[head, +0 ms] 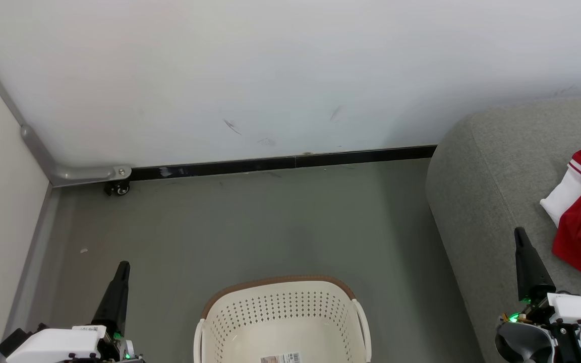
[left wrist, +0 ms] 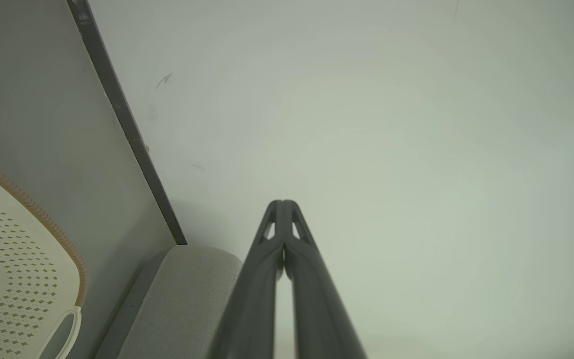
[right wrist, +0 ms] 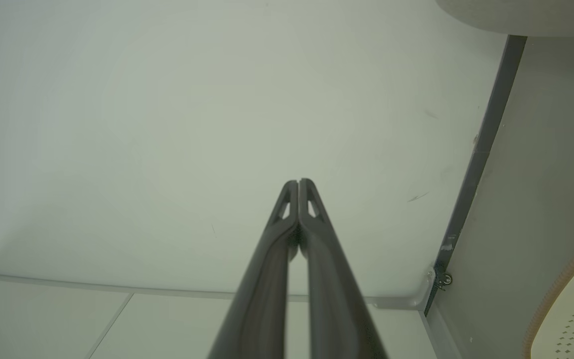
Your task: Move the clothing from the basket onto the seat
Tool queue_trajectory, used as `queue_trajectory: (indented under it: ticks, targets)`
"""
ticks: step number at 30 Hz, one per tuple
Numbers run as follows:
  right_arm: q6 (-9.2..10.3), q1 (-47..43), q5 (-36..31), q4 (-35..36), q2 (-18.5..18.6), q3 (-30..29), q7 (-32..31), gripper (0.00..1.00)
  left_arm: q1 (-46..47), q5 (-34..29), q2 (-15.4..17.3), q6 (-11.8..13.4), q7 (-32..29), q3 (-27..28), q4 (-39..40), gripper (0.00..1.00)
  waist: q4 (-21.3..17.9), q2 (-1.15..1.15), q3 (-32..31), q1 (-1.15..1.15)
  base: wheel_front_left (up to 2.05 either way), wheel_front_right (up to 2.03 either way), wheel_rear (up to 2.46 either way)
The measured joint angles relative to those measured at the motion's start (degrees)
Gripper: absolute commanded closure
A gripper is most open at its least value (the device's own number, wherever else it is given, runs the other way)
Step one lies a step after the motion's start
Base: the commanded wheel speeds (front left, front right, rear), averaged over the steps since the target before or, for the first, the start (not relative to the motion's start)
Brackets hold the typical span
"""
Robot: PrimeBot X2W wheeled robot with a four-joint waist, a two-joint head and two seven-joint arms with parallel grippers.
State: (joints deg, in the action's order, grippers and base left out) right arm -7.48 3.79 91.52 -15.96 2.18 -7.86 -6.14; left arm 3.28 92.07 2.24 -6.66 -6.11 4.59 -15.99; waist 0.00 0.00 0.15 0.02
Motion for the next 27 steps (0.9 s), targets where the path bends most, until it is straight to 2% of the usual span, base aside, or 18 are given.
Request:
queue_trajectory:
  ticks: [27]
  targets:
    - [0.00,0.0,0.0,0.0,0.0,0.0,0.0,1.00,0.0,0.0,0.0,-0.4,0.0,0.0,-0.2,1.00,0.0,0.00,0.0,-0.01,0.00,0.00,0.00]
